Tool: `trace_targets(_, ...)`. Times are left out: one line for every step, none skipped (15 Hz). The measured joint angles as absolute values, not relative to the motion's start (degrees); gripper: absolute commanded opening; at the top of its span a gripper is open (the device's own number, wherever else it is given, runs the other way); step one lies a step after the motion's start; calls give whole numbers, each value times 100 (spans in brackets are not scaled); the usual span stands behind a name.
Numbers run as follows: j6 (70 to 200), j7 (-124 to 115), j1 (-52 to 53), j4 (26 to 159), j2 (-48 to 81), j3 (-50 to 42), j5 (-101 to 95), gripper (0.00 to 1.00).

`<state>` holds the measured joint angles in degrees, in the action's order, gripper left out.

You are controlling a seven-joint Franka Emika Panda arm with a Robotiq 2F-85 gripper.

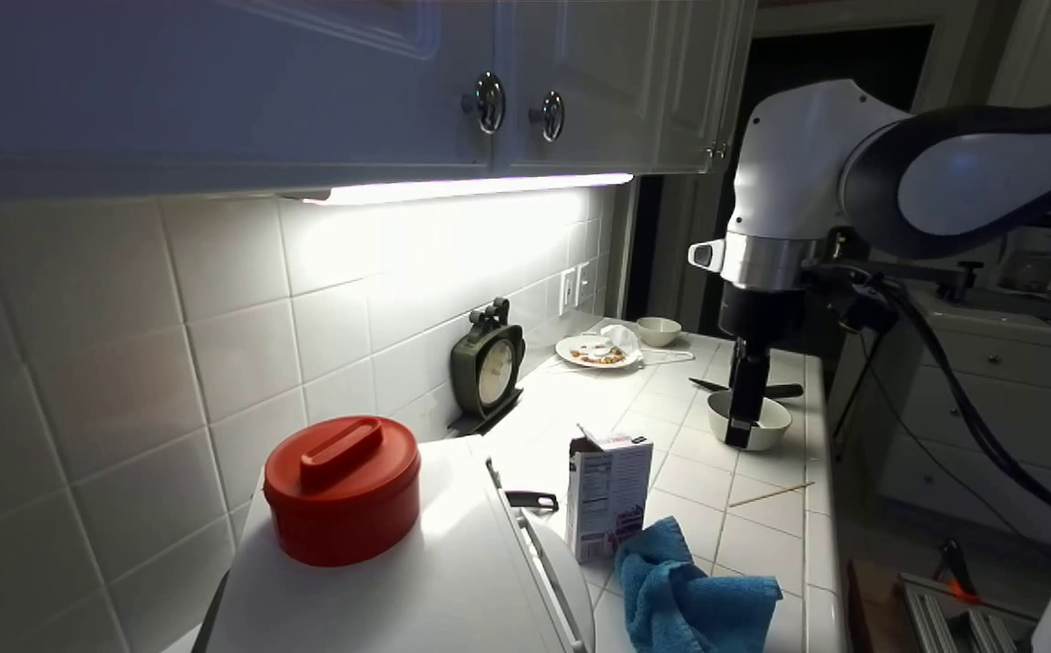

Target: Move the blue cloth closer to the wall

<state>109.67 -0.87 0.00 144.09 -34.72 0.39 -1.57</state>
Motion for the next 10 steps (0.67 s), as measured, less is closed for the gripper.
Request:
trace_targets(11070, -253, -13, 14410, -3360, 69, -157, 100)
trace_targets(11247, -470, -35, 14411, -3187, 122, -158, 100)
trace_targets(11439, -689, -57, 14409, -2979, 192, -158, 100)
trace_targets(11642, -914, -68, 14406, -2743, 264, -158, 100)
trace_targets(11831, -1132, -70, 14393, -2497, 329, -158, 100)
trace_targets(11978, -1341, -69, 14367, -2244, 386, -158, 100)
trace_targets(12055, -1511, -68, 14327, -2004, 430, -158, 100)
trace_targets(12071, -1675, -66, 14262, -1769, 466, -158, 100)
trace_targets(12064, -1805, -60, 14190, -1557, 492, -158, 100)
trace_targets(12033, -1892, -49, 14113, -1370, 512, -158, 100)
